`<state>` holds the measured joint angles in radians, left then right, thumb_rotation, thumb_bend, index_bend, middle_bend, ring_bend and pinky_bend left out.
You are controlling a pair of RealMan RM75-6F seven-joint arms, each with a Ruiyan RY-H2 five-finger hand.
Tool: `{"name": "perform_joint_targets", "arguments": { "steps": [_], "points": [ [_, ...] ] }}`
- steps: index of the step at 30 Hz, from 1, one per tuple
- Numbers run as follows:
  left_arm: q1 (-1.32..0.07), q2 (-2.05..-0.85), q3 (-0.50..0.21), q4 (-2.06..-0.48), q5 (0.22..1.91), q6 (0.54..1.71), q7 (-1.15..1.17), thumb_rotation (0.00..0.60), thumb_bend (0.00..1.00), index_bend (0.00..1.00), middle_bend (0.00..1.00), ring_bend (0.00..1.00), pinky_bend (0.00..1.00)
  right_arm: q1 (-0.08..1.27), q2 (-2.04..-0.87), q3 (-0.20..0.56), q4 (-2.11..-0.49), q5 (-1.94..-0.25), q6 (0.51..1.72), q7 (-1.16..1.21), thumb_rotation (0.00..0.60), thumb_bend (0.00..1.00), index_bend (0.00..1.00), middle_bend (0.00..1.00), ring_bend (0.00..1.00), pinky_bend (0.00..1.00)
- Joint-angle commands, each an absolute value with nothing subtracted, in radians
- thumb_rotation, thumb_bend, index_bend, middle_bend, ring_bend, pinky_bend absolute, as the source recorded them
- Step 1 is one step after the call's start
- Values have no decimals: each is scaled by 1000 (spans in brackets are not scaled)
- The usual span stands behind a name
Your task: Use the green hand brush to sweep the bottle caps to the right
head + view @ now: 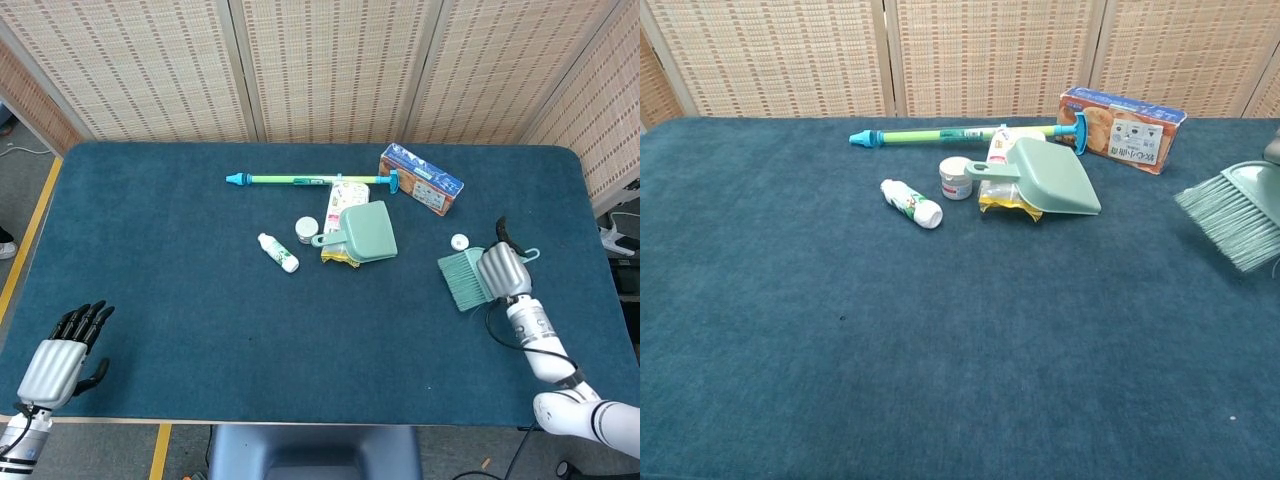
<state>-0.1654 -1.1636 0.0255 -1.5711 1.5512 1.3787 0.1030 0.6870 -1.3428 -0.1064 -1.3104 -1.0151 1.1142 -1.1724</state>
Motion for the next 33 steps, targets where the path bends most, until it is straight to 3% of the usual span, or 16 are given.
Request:
{"name": "perform_joint_targets", "arguments": {
  "steps": [1, 5, 8, 9, 11, 13, 16, 19, 22, 26, 31, 33],
  "points": [
    [-166, -1162, 26, -1572, 1553, 1379, 102, 600, 420, 0, 0, 0, 101, 617, -1333, -77, -1423, -1045, 1164, -1060, 600, 369, 923, 846, 574, 124],
    [-166, -1170, 24, -1567, 1552, 1379, 105, 600, 420, 0, 0, 0, 100, 578, -1382, -91, -1397, -1084, 1188, -1012, 600, 368, 917, 846, 574, 133],
    [-165, -1168, 25, -1566, 1553, 1381, 101, 600, 420, 0, 0, 0, 100, 557, -1422, -92, -1356, -1105, 1186, -969, 600, 364, 816, 825, 570, 134],
    [-165, -1168, 25, -1565, 1553, 1380, 100, 600, 420, 0, 0, 0, 100, 550, -1436, -90, -1340, -1110, 1187, -953, 600, 360, 739, 789, 563, 134],
    [-166, -1168, 26, -1564, 1551, 1377, 99, 600, 419, 0, 0, 0, 100, 535, -1464, -81, -1311, -1115, 1184, -906, 600, 340, 461, 610, 518, 134],
    [-167, -1168, 25, -1563, 1549, 1375, 98, 600, 420, 0, 0, 0, 100, 520, -1484, -73, -1299, -1101, 1170, -876, 600, 314, 246, 449, 442, 131],
    [-168, -1168, 24, -1562, 1547, 1373, 97, 600, 421, 0, 0, 0, 100, 506, -1491, -63, -1311, -1072, 1151, -864, 600, 272, 16, 224, 285, 100],
    [-167, -1167, 23, -1562, 1544, 1373, 94, 600, 420, 0, 0, 0, 101, 492, -1470, -53, -1363, -1035, 1129, -853, 600, 224, 0, 66, 143, 42],
    [-167, -1166, 21, -1563, 1544, 1375, 93, 600, 420, 0, 0, 0, 101, 475, -1425, -46, -1445, -1031, 1126, -801, 600, 189, 0, 0, 31, 1],
    [-163, -1166, 19, -1563, 1549, 1390, 89, 600, 421, 0, 0, 0, 101, 422, -1356, -37, -1576, -1115, 1226, -681, 600, 180, 0, 0, 0, 0],
    [-155, -1173, 12, -1550, 1569, 1430, 70, 600, 421, 0, 0, 0, 101, 295, -1315, -70, -1660, -1309, 1492, -594, 600, 180, 0, 0, 0, 0],
    [-154, -1175, 11, -1544, 1575, 1437, 64, 600, 421, 0, 0, 0, 100, 265, -1315, -80, -1657, -1346, 1543, -575, 600, 180, 0, 0, 0, 0]
  ]
}}
